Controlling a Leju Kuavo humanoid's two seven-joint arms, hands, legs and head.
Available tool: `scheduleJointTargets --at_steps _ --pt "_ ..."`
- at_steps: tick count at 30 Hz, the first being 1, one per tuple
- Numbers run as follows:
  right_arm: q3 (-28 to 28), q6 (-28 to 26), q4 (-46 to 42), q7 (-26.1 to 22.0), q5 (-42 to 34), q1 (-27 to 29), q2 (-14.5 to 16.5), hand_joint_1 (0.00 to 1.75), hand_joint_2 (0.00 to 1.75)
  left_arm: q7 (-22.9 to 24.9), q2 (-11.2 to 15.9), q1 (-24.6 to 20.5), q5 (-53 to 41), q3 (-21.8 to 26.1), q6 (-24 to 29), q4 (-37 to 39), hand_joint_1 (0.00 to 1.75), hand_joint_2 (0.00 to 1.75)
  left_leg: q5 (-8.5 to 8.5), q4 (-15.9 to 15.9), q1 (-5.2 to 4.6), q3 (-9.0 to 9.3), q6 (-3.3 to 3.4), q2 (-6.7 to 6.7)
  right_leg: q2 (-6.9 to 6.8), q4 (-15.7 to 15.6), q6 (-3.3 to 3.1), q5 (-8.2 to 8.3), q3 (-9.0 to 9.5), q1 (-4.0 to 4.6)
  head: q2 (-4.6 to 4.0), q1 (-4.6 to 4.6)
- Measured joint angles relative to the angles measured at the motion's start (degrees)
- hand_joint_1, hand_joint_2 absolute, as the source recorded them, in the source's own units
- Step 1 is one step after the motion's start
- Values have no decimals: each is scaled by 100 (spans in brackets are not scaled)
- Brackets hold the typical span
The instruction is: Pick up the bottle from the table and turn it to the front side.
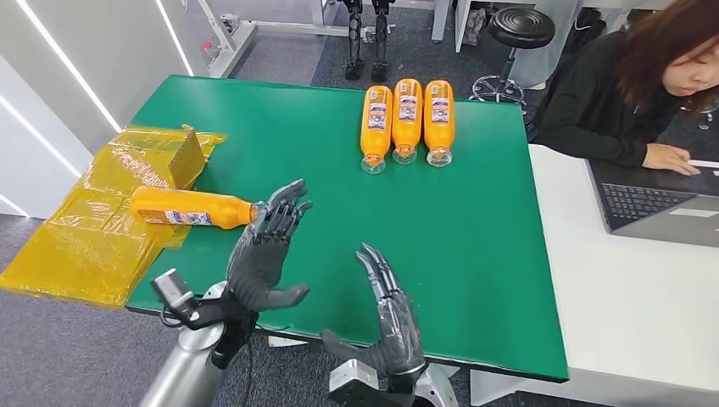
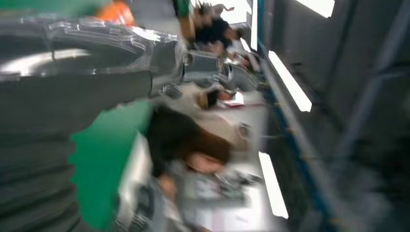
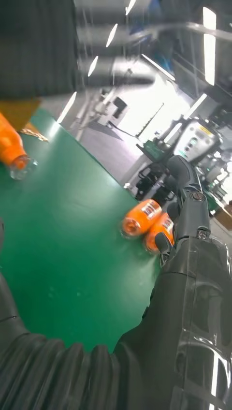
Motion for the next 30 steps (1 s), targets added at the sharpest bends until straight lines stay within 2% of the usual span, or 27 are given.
scheduleJointTargets --at_steps 2,4,12,20,30 --pt "-152 -66 -248 -51 10 247 -102 0 175 -1 -177 330 143 0 -498 -478 0 175 -3 0 0 -3 2 -2 -1 -2 4 -3 1 0 0 1" --pt "-279 -98 -507 -76 33 472 -204 0 175 -2 -335 616 176 4 -709 -821 0 175 -6 0 -1 -4 5 -3 -1 -3 6 -4 1 0 0 2" --pt "-569 -36 -1242 -64 240 975 -382 0 175 1 -629 1360 82 20 -768 -1453 0 175 -7 0 1 -1 7 -2 -1 -3 7 -4 1 1 0 -1" --pt "-748 -115 -1620 33 482 1221 -450 0 175 2 -764 1443 77 22 -811 -1490 0 175 -6 0 1 1 6 -1 0 -2 6 -3 1 1 0 -1" --pt "-932 -251 -1964 82 667 1381 -456 0 175 6 -772 1418 76 22 -817 -1490 0 175 -6 0 1 1 6 -1 1 -2 6 -3 1 1 0 -1"
